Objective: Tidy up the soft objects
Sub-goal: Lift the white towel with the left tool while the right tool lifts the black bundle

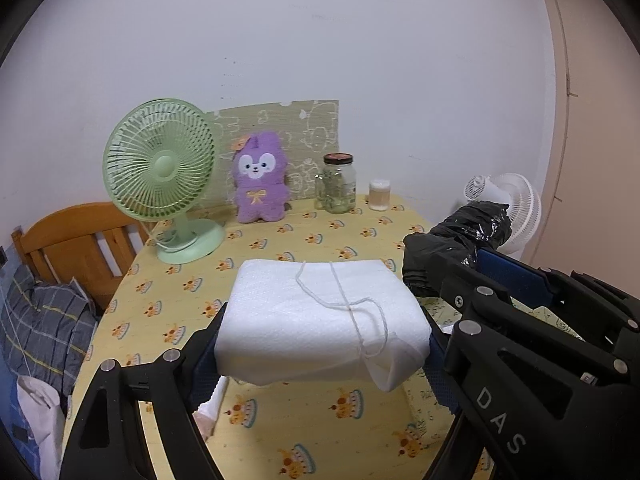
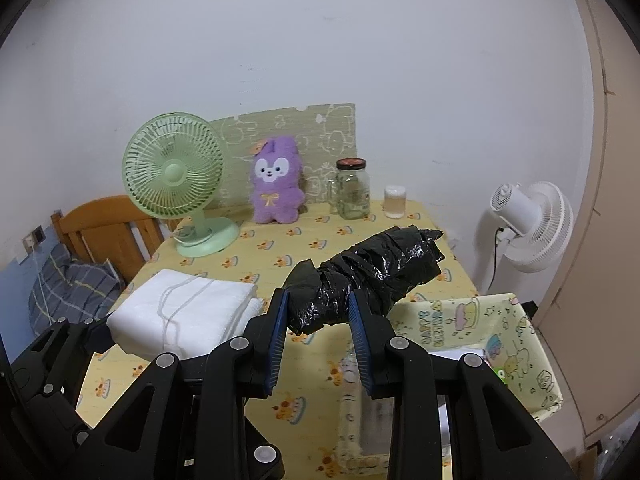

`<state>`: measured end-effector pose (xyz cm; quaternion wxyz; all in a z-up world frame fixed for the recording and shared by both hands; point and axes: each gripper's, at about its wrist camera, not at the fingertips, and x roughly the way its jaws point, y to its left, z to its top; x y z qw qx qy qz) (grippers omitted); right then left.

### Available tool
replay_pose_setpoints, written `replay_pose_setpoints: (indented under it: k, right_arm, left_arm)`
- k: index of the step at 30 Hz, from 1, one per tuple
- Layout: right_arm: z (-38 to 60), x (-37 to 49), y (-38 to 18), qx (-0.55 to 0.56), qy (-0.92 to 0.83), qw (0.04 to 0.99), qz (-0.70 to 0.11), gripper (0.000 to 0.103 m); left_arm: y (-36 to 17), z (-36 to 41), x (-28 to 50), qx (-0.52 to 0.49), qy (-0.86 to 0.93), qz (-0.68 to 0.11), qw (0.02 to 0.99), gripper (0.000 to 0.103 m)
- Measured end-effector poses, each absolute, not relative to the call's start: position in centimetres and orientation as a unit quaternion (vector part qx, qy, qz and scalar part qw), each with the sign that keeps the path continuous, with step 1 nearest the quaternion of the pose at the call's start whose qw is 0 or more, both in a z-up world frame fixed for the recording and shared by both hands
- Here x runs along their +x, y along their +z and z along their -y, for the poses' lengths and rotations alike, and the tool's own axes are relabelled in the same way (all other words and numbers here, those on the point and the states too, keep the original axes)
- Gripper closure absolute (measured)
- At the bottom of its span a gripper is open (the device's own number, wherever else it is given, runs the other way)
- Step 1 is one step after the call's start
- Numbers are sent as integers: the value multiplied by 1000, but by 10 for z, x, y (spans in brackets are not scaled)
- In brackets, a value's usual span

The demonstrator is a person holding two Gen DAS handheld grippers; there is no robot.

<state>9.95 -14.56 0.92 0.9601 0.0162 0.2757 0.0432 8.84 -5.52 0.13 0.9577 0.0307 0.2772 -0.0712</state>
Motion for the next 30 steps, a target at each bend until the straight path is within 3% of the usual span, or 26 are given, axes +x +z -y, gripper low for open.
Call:
replay_pose_setpoints:
  k: [30]
  right_arm:
    - [231,105,-13,39,-21,958,-282,69]
  left_arm:
    - [-16,137,107,60,-146,-297,942,17]
